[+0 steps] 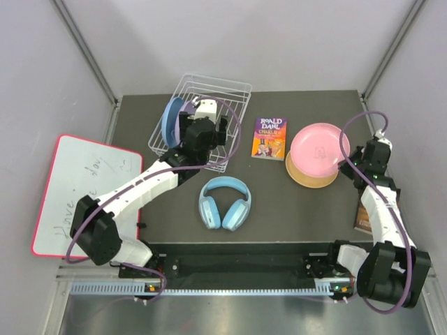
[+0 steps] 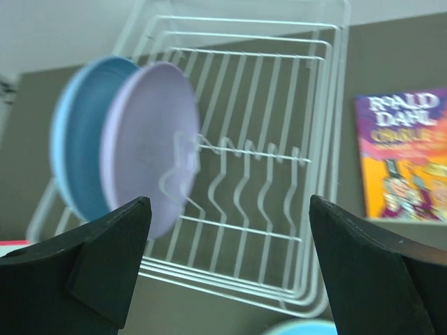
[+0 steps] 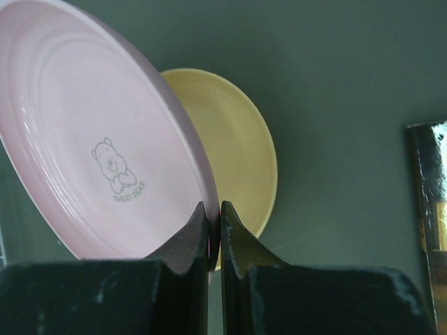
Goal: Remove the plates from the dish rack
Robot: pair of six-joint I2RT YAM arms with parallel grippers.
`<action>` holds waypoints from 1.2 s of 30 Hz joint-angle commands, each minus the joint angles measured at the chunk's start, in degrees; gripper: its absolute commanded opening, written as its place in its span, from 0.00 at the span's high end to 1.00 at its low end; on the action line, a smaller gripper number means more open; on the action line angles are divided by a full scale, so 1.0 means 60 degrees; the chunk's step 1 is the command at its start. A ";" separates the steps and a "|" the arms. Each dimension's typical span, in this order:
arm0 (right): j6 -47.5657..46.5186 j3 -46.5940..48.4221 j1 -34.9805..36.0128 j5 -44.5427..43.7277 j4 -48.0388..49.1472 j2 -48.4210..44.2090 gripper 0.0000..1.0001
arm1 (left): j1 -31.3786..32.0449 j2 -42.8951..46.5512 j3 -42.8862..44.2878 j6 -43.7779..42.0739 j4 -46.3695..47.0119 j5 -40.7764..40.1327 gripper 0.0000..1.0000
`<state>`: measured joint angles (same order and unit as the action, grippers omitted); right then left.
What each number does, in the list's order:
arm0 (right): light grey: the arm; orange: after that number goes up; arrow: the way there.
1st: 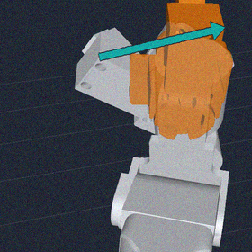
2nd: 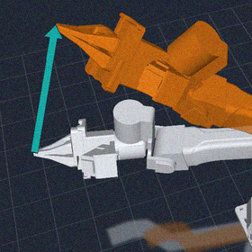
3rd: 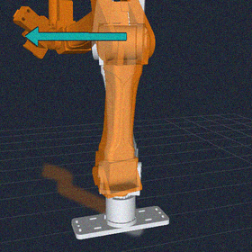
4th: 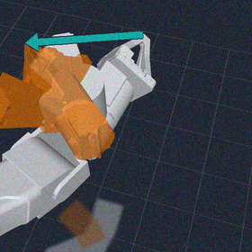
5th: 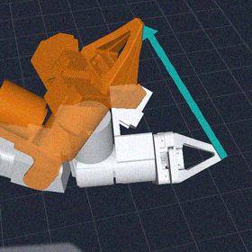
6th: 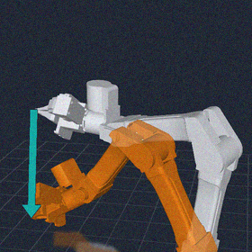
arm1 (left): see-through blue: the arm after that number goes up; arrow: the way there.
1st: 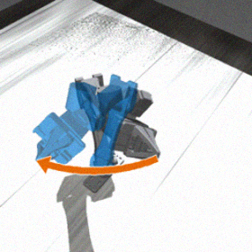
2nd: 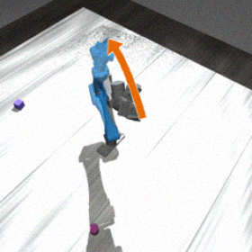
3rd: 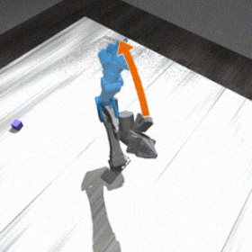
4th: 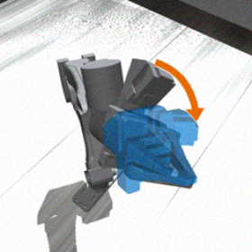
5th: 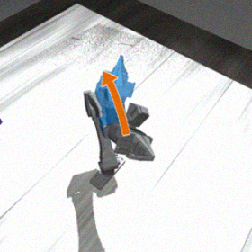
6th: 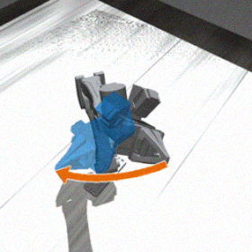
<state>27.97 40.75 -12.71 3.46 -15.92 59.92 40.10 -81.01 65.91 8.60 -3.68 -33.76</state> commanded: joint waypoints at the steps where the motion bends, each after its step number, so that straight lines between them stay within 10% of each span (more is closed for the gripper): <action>1: -0.0165 -0.0039 -0.0181 0.0023 -0.0042 0.0412 1.00 | -0.0105 -0.0412 0.0148 -0.1857 0.1638 -0.2063 0.01; 20: -0.0266 -0.0113 -0.0211 0.0726 0.0940 0.2420 0.94 | -0.0691 -0.1410 0.0075 -0.1595 0.2254 -0.2635 0.01; 27: -0.0354 0.0078 -0.0211 0.0843 0.0925 0.2699 0.67 | -0.0926 -0.1542 0.0104 -0.1521 0.2284 -0.2533 0.01; 30: -0.0457 0.0122 -0.0211 0.0756 0.0780 0.2480 0.32 | -0.1043 -0.1557 0.0104 -0.1492 0.2284 -0.2504 0.01; 36: -0.0779 0.0429 -0.0196 -0.0267 -0.0099 0.1530 0.23 | -0.1233 -0.1630 0.0119 -0.1463 0.2327 -0.2518 0.01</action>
<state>25.30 39.48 -13.67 6.66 -13.47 74.78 33.50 -90.41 65.89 -0.99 7.03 -47.92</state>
